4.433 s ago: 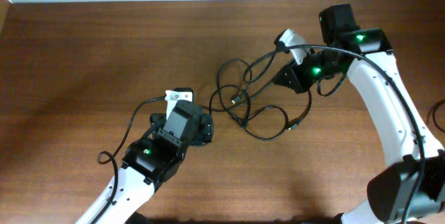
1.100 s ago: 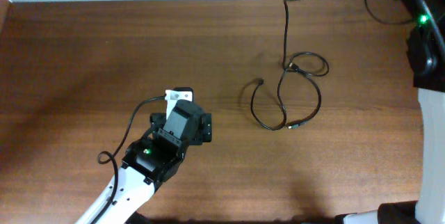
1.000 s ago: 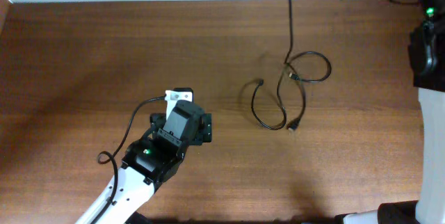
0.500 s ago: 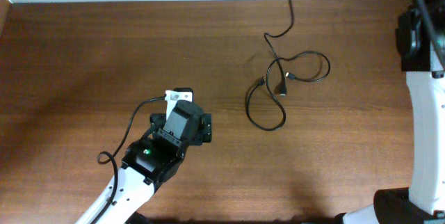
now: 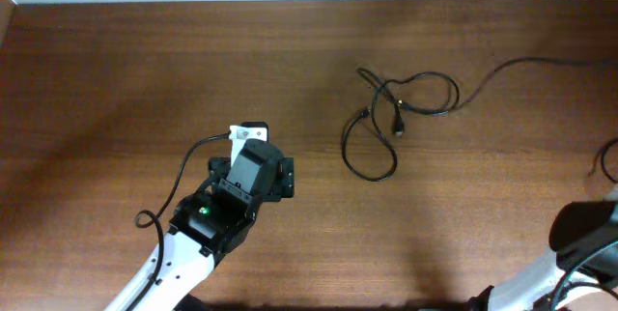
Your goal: Untangle cables
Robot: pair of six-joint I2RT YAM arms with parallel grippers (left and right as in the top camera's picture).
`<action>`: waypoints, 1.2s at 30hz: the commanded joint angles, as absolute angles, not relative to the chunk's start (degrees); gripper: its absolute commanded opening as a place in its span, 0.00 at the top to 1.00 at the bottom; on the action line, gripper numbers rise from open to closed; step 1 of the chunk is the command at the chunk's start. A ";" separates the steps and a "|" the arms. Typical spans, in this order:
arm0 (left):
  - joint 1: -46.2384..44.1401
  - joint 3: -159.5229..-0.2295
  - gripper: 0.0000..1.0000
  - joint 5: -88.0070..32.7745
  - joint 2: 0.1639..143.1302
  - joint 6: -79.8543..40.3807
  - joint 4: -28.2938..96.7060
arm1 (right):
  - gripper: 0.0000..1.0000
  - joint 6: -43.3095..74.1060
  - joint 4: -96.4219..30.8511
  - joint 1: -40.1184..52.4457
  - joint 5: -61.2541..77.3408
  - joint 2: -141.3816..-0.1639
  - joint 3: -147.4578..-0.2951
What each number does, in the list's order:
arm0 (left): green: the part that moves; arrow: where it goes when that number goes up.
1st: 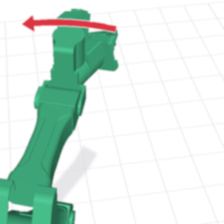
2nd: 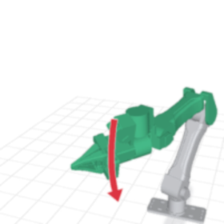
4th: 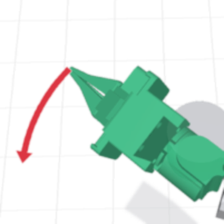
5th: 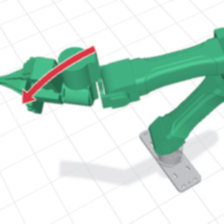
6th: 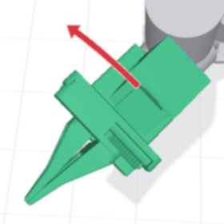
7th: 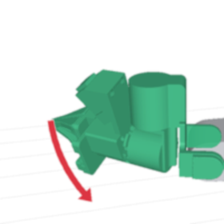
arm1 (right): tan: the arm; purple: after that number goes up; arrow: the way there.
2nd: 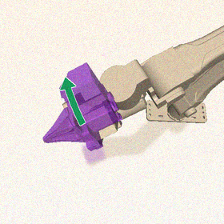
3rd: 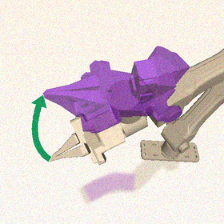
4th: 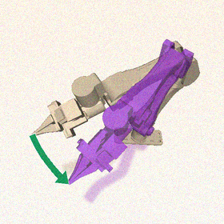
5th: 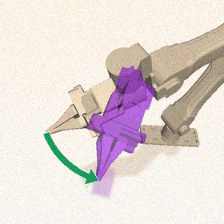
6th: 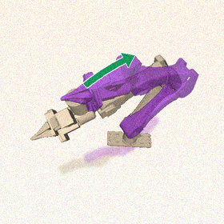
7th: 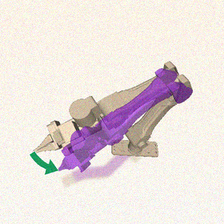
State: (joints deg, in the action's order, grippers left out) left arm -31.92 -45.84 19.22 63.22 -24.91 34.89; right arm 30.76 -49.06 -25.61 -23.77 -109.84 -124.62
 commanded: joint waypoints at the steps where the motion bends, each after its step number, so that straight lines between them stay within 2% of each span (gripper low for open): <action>1: -31.99 -45.91 0.01 19.00 62.89 -24.82 34.81 | 0.96 30.04 -53.95 -31.53 -24.62 -111.94 -124.68; 5: -31.99 -45.91 0.01 19.00 62.89 -24.82 34.83 | 0.96 29.98 -58.67 -35.73 -23.22 -115.50 -124.62; 6: -31.99 -45.91 0.01 19.00 62.89 -24.82 34.83 | 0.94 29.98 -59.33 -36.03 -22.09 -116.79 -124.53; 7: -31.99 -45.91 0.01 19.00 62.89 -24.82 34.83 | 0.79 29.06 -59.20 -36.03 -19.11 -118.32 -124.33; 8: -31.99 -45.91 0.01 19.00 62.89 -24.82 34.83 | 0.72 27.51 -59.02 -36.03 -16.51 -119.24 -124.29; 9: -31.99 -45.91 0.01 19.00 62.89 -24.82 34.83 | 0.67 25.15 -58.67 -36.01 -11.81 -121.10 -124.29; 10: -31.99 -45.91 0.01 19.00 62.89 -24.82 34.83 | 0.67 22.87 -58.26 -36.01 -8.43 -122.13 -124.29; 12: -31.99 -45.91 0.01 19.00 62.89 -24.82 34.83 | 0.58 22.46 -59.27 -35.97 -2.33 -122.89 -124.29; 14: -31.99 -45.91 0.01 19.00 62.89 -24.82 34.83 | 0.49 12.40 -62.89 -35.57 12.25 -122.89 -124.31; 15: -31.99 -45.91 0.01 18.98 62.87 -24.82 34.83 | 0.48 8.69 -65.52 -34.68 14.70 -122.89 -124.29; 17: -31.99 -45.91 0.01 18.98 62.89 -24.82 34.83 | 0.48 -9.04 -73.69 -29.32 15.90 -122.89 -124.29; 18: -31.99 -45.91 0.01 19.00 62.87 -24.82 34.83 | 0.47 -10.31 -76.34 -25.30 15.92 -122.91 -124.29; 19: -31.99 -45.91 0.01 19.00 62.89 -24.82 34.83 | 0.34 -10.31 -77.71 -23.20 15.92 -122.96 -124.29; 20: -31.99 -45.91 0.01 19.00 62.89 -24.82 34.83 | 0.18 -10.31 -79.57 -20.47 15.92 -122.96 -124.25; 21: -31.99 -45.91 0.01 19.00 62.87 -24.82 34.83 | 0.15 -10.74 -81.87 -15.79 15.88 -122.96 -123.31; 23: -31.99 -45.91 0.01 19.00 62.89 -24.82 34.83 | 0.15 -17.67 -86.32 -9.04 15.86 -122.96 -119.68; 26: -31.99 -45.91 0.01 19.00 62.87 -24.82 34.83 | 0.15 -23.59 -85.67 -1.28 15.97 -122.96 -109.16; 28: -31.99 -45.91 0.01 19.00 62.89 -24.82 34.83 | 0.15 -23.62 -84.40 3.42 15.90 -122.96 -104.66; 30: -31.99 -45.91 0.01 19.00 62.87 -24.82 34.83 | 0.23 -25.10 -82.06 8.62 15.88 -122.96 -99.81; 36: -31.99 -45.91 0.01 19.00 62.89 -24.82 34.83 | 0.27 -22.59 -70.43 17.65 15.18 -122.96 -92.33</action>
